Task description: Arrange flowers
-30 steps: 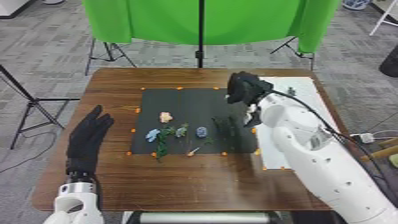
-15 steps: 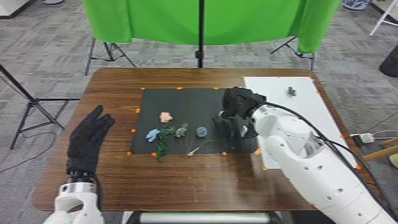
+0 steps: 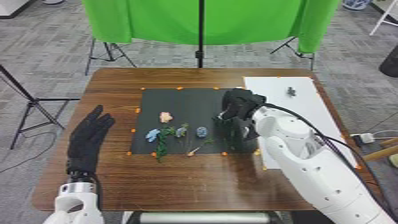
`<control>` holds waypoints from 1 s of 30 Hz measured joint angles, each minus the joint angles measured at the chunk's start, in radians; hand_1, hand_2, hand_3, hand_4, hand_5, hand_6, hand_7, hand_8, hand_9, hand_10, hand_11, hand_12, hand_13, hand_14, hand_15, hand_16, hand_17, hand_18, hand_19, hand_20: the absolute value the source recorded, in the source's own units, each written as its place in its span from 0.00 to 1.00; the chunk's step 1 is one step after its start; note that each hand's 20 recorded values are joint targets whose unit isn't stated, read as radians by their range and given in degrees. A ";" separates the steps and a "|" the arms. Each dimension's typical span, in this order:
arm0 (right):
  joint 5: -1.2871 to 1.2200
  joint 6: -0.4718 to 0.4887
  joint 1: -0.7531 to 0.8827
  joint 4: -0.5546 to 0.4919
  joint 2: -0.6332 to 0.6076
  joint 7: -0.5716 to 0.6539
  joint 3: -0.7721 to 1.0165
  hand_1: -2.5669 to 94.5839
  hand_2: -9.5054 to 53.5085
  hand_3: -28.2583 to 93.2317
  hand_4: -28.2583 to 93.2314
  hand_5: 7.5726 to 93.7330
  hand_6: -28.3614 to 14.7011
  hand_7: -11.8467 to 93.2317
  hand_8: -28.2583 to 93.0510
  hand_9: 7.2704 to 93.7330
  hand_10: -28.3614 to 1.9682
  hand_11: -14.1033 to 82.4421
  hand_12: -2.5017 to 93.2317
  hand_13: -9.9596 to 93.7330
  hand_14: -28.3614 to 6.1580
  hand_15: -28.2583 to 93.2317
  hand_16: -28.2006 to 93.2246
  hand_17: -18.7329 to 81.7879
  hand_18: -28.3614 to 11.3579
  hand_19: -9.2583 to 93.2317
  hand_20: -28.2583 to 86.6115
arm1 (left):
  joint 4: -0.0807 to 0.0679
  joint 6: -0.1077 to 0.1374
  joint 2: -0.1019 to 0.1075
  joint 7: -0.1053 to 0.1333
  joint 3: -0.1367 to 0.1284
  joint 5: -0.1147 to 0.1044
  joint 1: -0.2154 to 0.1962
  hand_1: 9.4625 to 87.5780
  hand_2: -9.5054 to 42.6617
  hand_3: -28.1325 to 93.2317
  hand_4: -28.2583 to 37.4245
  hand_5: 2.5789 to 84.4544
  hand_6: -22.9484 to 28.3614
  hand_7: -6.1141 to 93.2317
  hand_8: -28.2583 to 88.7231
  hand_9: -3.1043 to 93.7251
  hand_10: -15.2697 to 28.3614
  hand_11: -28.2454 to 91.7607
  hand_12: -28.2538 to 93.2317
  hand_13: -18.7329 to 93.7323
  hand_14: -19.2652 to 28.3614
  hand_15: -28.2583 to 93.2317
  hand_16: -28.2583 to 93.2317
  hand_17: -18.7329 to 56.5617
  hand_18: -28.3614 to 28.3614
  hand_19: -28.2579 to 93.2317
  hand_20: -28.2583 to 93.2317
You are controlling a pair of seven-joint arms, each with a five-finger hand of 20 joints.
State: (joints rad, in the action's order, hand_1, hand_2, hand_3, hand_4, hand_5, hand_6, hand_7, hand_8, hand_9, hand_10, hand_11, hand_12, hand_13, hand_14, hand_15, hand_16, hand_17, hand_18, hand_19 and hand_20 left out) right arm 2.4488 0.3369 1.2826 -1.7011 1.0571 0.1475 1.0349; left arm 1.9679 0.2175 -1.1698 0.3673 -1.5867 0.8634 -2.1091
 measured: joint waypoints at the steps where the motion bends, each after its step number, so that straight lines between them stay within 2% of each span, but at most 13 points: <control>1: 0.000 0.009 0.001 -0.001 0.000 0.000 0.003 0.45 0.00 0.71 0.10 0.62 0.69 0.26 0.16 0.80 0.54 0.33 0.23 1.00 0.83 0.70 0.50 0.84 0.48 1.00 0.74 | 0.000 0.000 0.000 0.000 0.000 0.000 0.000 0.18 0.08 0.80 0.11 0.46 0.50 0.16 0.20 0.45 0.62 0.35 0.35 0.49 0.71 0.32 0.27 0.35 0.71 0.25 0.41; 5: 0.000 0.032 0.005 -0.008 -0.002 0.002 0.015 0.41 0.00 0.71 0.10 0.61 0.69 0.25 0.16 0.80 0.52 0.33 0.23 0.99 0.82 0.69 0.51 0.83 0.47 1.00 0.74 | 0.000 -0.001 0.000 0.000 0.000 0.001 0.000 0.18 0.08 0.80 0.12 0.46 0.50 0.16 0.20 0.45 0.62 0.35 0.35 0.49 0.71 0.32 0.27 0.35 0.71 0.25 0.41; 9: -0.014 0.012 0.015 -0.018 0.003 0.014 0.059 0.38 0.00 0.71 0.11 0.61 0.68 0.25 0.16 0.79 0.49 0.32 0.23 0.97 0.77 0.69 0.51 0.81 0.42 1.00 0.74 | 0.000 -0.001 0.000 0.002 0.000 0.001 0.000 0.19 0.08 0.80 0.12 0.46 0.50 0.16 0.20 0.45 0.62 0.35 0.35 0.49 0.71 0.32 0.27 0.35 0.71 0.25 0.41; 13: -0.021 -0.136 0.004 0.016 0.022 0.072 0.118 0.35 0.00 0.71 0.13 0.60 0.65 0.24 0.17 0.77 0.46 0.32 0.23 0.95 0.73 0.70 0.51 0.79 0.40 1.00 0.74 | 0.000 -0.001 0.000 0.002 0.000 0.001 0.001 0.18 0.08 0.80 0.12 0.46 0.50 0.16 0.20 0.45 0.62 0.35 0.35 0.49 0.71 0.32 0.27 0.35 0.71 0.25 0.41; 16: 0.010 -0.232 -0.045 0.103 0.047 0.149 0.155 0.34 0.00 0.71 0.13 0.59 0.64 0.23 0.17 0.76 0.43 0.31 0.23 0.95 0.72 0.70 0.51 0.79 0.40 1.00 0.74 | -0.001 -0.001 0.000 0.002 0.000 0.001 0.001 0.18 0.08 0.80 0.12 0.46 0.50 0.16 0.20 0.45 0.62 0.35 0.35 0.49 0.71 0.32 0.27 0.35 0.71 0.25 0.41; 19: 0.117 -0.193 -0.116 0.217 0.089 0.209 0.218 0.35 0.00 0.71 0.14 0.59 0.64 0.22 0.17 0.76 0.43 0.31 0.23 0.95 0.72 0.71 0.51 0.79 0.40 1.00 0.74 | -0.001 -0.001 0.000 0.002 0.001 0.001 0.002 0.18 0.08 0.80 0.12 0.46 0.50 0.16 0.20 0.45 0.62 0.35 0.35 0.49 0.71 0.32 0.27 0.35 0.71 0.25 0.41; 24: 0.281 0.030 -0.183 0.328 0.138 0.204 0.341 0.35 0.00 0.70 0.13 0.62 0.67 0.23 0.17 0.78 0.43 0.32 0.23 0.95 0.72 0.71 0.50 0.79 0.40 1.00 0.73 | -0.001 -0.002 0.000 0.004 0.002 0.001 0.003 0.18 0.08 0.80 0.11 0.47 0.51 0.16 0.20 0.46 0.62 0.35 0.35 0.49 0.71 0.32 0.27 0.35 0.71 0.25 0.41; 26: 0.294 0.037 -0.185 0.353 0.145 0.201 0.365 0.36 0.00 0.70 0.13 0.63 0.67 0.23 0.17 0.79 0.43 0.32 0.23 0.96 0.72 0.71 0.50 0.80 0.40 1.00 0.73 | -0.001 -0.003 0.000 0.005 0.002 0.001 0.002 0.18 0.08 0.80 0.11 0.47 0.51 0.16 0.20 0.46 0.63 0.35 0.35 0.49 0.71 0.32 0.27 0.35 0.71 0.25 0.41; 30: 0.302 -0.010 -0.182 0.417 0.173 0.200 0.401 0.36 0.00 0.70 0.13 0.63 0.65 0.23 0.17 0.81 0.43 0.32 0.23 0.96 0.72 0.71 0.50 0.80 0.40 1.00 0.73 | -0.001 -0.006 -0.001 0.005 0.002 0.001 0.002 0.18 0.08 0.80 0.11 0.47 0.51 0.16 0.20 0.46 0.62 0.35 0.35 0.49 0.71 0.32 0.27 0.35 0.71 0.25 0.41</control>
State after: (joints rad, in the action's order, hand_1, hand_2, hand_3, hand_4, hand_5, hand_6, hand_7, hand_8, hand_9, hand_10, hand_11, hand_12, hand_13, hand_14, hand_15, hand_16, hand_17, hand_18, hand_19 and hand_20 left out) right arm 2.7512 0.3265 1.1006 -1.2846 1.2299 0.3475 1.4354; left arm 1.9668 0.2117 -1.1707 0.3724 -1.5849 0.8645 -2.1067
